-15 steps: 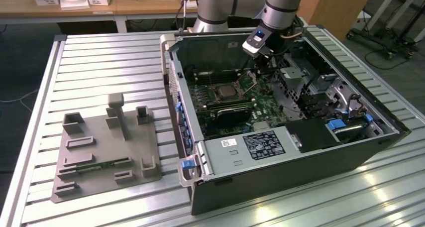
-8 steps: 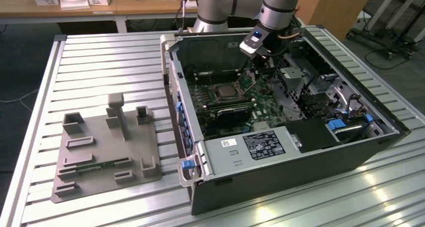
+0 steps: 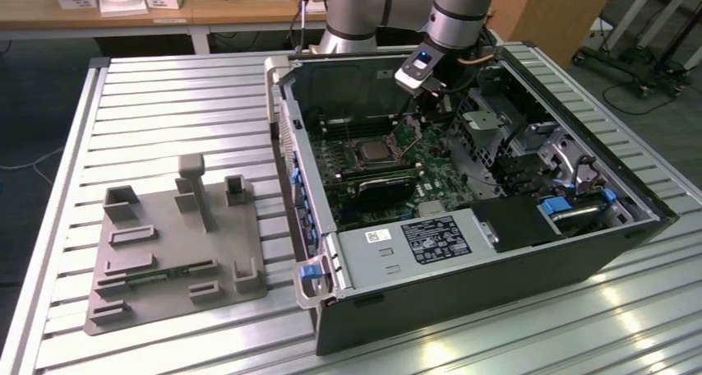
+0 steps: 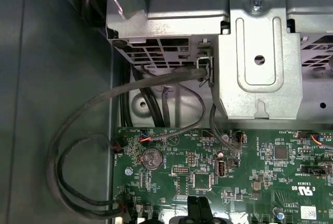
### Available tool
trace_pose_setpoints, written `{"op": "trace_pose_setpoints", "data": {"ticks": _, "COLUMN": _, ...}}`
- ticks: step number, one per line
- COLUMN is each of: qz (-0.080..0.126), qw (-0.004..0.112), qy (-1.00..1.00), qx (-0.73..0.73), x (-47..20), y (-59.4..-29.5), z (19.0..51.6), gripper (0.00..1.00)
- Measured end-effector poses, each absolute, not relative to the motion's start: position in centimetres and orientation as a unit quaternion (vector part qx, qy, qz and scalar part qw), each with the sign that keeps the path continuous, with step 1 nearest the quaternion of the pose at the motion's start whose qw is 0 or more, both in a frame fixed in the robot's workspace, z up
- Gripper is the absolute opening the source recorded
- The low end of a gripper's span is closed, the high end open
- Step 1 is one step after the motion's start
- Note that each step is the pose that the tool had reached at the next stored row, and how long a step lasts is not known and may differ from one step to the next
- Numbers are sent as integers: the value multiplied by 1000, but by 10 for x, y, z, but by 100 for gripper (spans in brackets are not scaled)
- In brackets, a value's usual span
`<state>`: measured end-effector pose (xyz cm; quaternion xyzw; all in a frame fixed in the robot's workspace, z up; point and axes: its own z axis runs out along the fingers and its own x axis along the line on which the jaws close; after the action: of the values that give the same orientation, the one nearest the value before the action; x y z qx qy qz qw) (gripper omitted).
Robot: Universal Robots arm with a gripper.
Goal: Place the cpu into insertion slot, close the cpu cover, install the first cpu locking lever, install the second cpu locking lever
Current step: 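Close the cpu cover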
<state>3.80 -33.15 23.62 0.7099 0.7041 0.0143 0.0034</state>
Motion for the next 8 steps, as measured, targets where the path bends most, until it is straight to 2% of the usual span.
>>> {"op": "trace_pose_setpoints", "data": {"ticks": 8, "qz": 14, "qw": 3, "qy": 704, "qx": 710, "x": 32, "y": -331, "z": 236, "gripper": 10}}
